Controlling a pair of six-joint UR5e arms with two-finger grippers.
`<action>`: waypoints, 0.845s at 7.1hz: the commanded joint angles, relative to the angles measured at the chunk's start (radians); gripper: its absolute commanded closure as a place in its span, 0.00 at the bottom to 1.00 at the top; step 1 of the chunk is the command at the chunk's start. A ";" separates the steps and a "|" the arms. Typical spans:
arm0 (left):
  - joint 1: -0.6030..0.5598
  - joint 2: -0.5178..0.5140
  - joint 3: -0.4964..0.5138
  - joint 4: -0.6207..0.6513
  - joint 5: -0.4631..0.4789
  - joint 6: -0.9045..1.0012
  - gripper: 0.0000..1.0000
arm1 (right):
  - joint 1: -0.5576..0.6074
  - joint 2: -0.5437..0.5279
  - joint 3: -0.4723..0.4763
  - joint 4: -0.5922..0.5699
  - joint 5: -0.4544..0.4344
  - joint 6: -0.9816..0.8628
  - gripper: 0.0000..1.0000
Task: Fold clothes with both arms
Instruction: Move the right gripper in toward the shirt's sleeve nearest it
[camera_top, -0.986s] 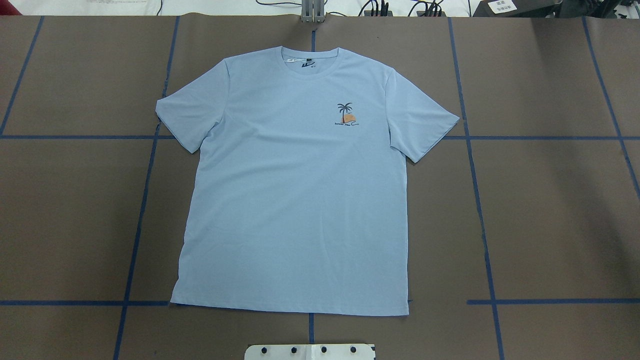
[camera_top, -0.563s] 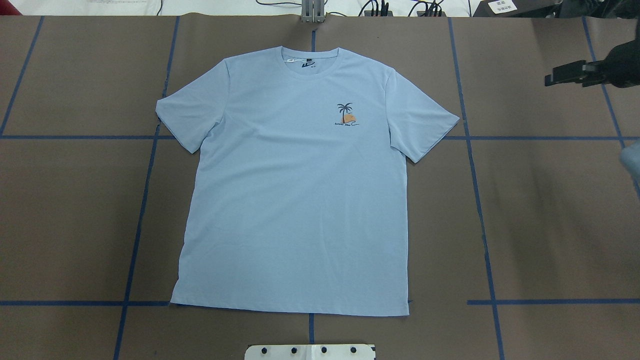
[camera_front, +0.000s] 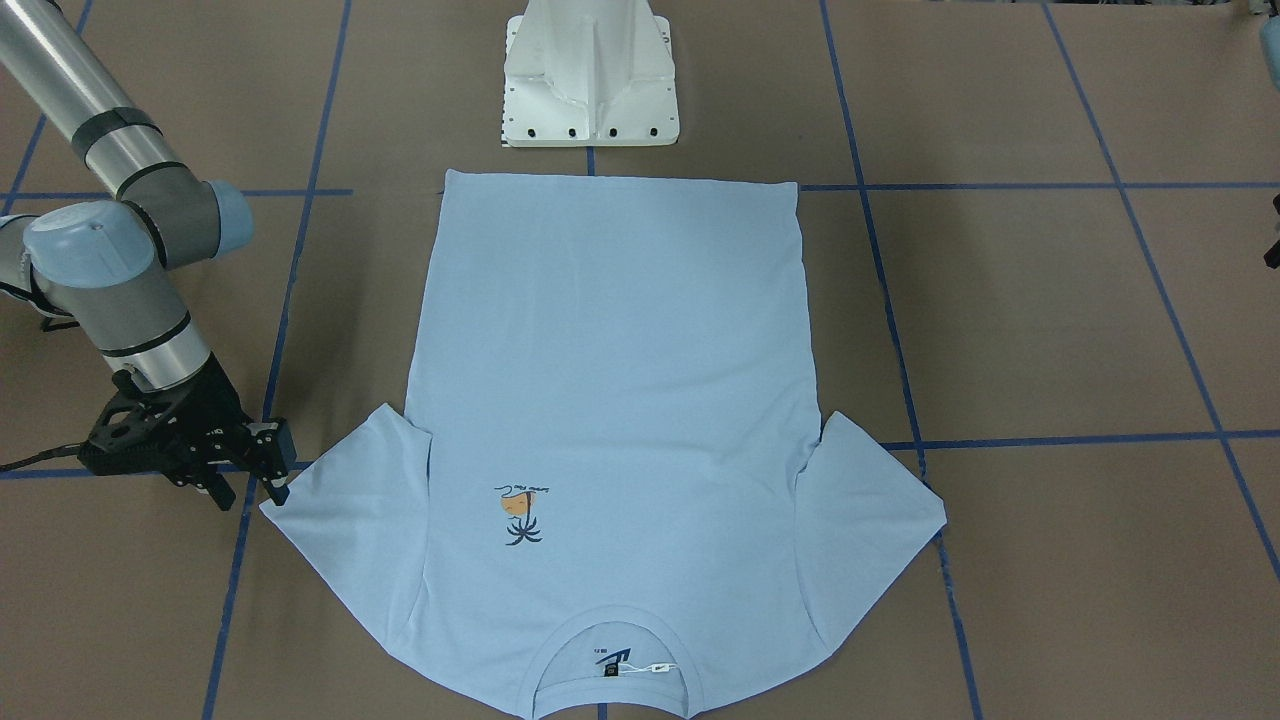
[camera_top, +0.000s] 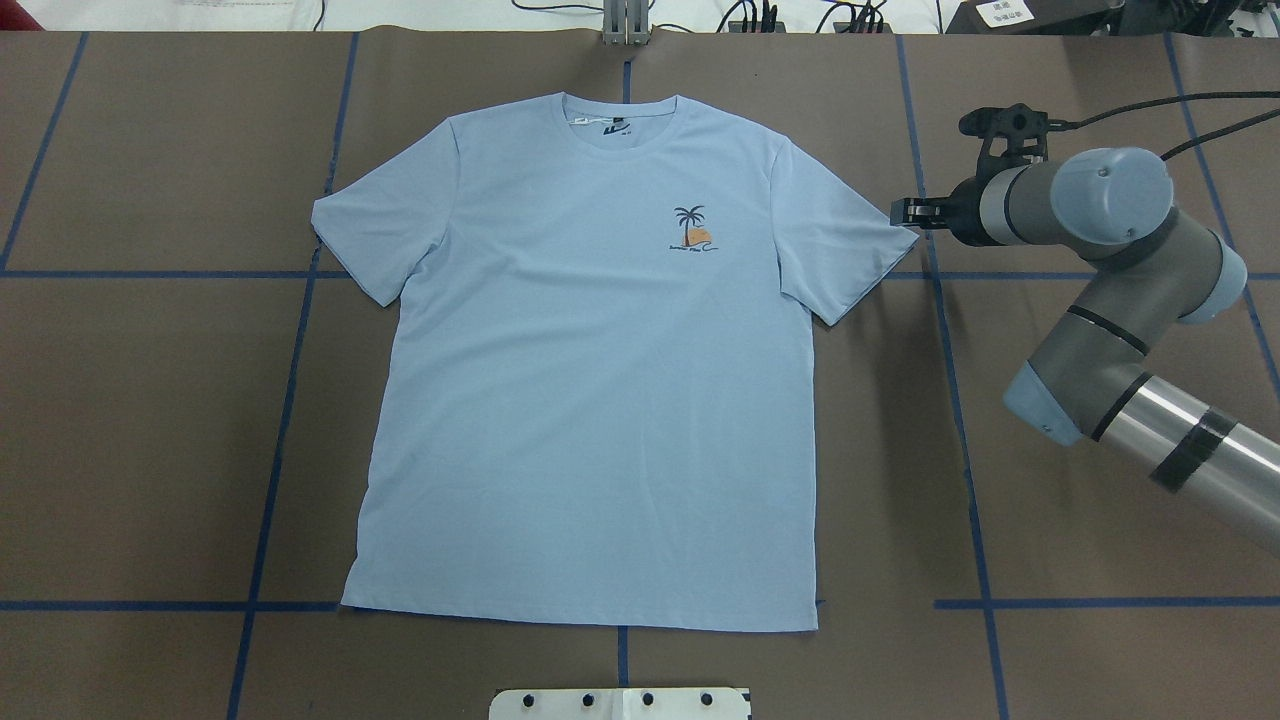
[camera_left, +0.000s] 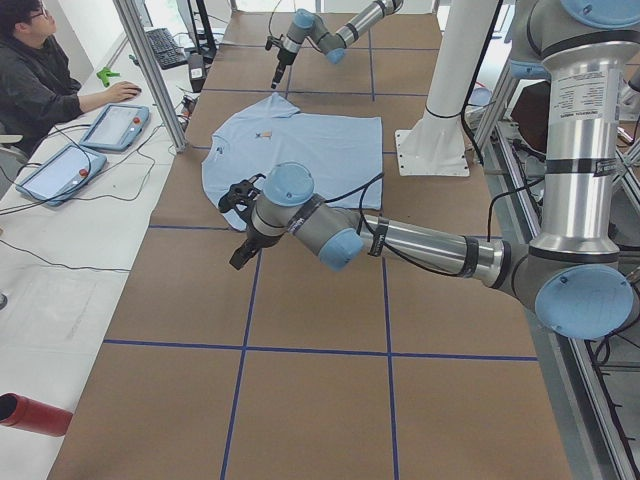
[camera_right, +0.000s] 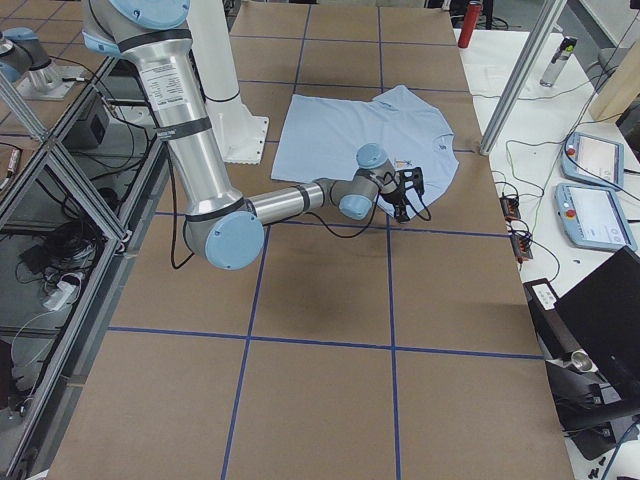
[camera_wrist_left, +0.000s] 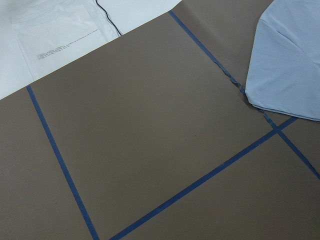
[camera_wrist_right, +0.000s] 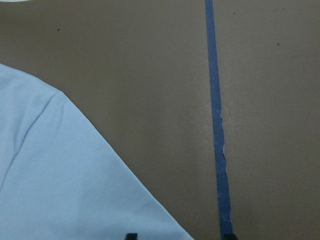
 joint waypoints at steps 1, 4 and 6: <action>0.000 0.000 0.001 0.000 0.000 0.000 0.00 | -0.026 0.006 -0.033 0.012 -0.031 0.000 0.43; 0.000 0.002 0.001 0.000 0.000 0.000 0.00 | -0.028 0.005 -0.046 0.012 -0.033 -0.002 0.49; 0.000 0.002 0.001 0.000 0.000 0.002 0.00 | -0.030 0.005 -0.047 0.012 -0.031 0.000 0.74</action>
